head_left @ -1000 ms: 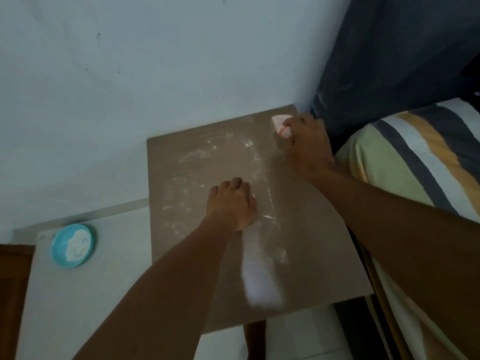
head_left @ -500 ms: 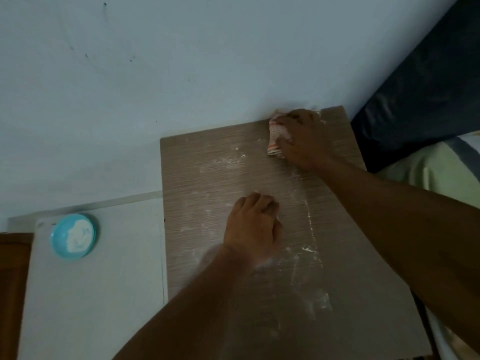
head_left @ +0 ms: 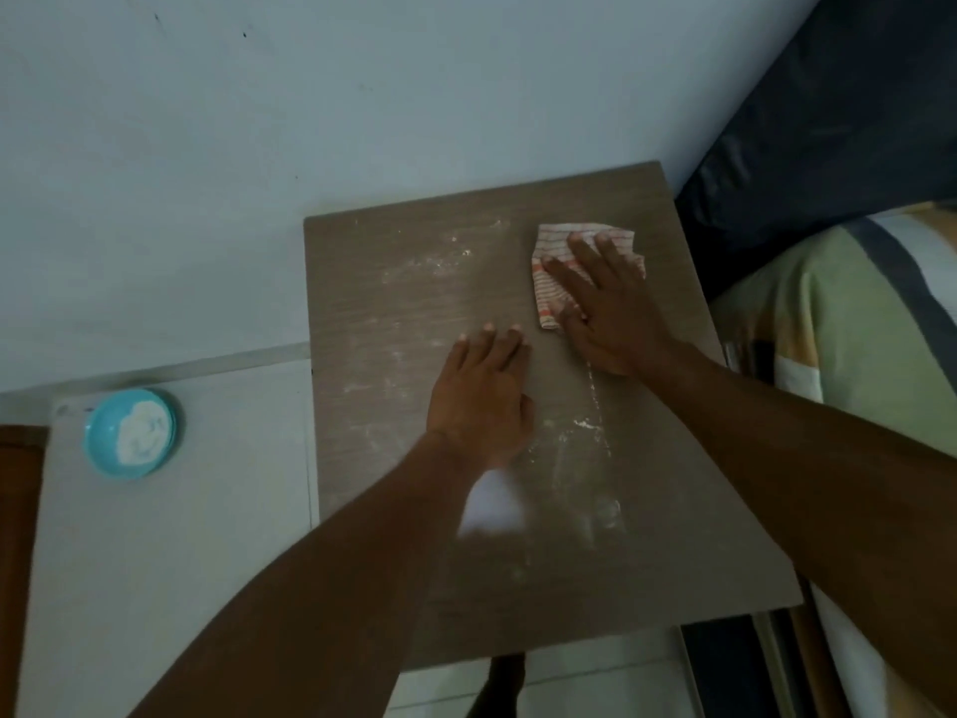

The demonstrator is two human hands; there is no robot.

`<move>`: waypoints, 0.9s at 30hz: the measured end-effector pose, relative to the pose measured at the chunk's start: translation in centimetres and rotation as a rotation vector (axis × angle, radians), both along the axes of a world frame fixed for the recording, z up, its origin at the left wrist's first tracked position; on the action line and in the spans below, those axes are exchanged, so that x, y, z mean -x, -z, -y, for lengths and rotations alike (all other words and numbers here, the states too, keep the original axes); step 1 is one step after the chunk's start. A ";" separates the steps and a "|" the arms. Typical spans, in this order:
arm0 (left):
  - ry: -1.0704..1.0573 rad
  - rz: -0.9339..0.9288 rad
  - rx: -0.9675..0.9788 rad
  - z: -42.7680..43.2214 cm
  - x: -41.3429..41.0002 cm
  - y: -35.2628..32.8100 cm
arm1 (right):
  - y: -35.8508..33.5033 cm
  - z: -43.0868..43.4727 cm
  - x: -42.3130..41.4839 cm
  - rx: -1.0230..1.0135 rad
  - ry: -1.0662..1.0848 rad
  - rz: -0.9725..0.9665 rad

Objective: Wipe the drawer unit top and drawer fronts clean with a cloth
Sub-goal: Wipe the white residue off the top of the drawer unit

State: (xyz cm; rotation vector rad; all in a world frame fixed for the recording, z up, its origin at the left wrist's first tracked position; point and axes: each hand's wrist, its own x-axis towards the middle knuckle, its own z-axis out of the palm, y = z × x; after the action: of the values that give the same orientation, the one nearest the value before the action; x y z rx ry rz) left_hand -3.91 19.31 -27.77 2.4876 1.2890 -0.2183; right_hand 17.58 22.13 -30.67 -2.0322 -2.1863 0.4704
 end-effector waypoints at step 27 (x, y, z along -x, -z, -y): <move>-0.121 -0.074 -0.009 22.7 5.1 -1.3 | -0.7 35.6 5.2 -0.026 -0.122 -0.004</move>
State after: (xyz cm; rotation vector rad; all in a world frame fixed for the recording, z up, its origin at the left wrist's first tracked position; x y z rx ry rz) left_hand -9.02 -3.43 -26.51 2.4197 1.4679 -0.2785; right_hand 12.36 -13.43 -29.96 -1.8912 -2.3103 0.4567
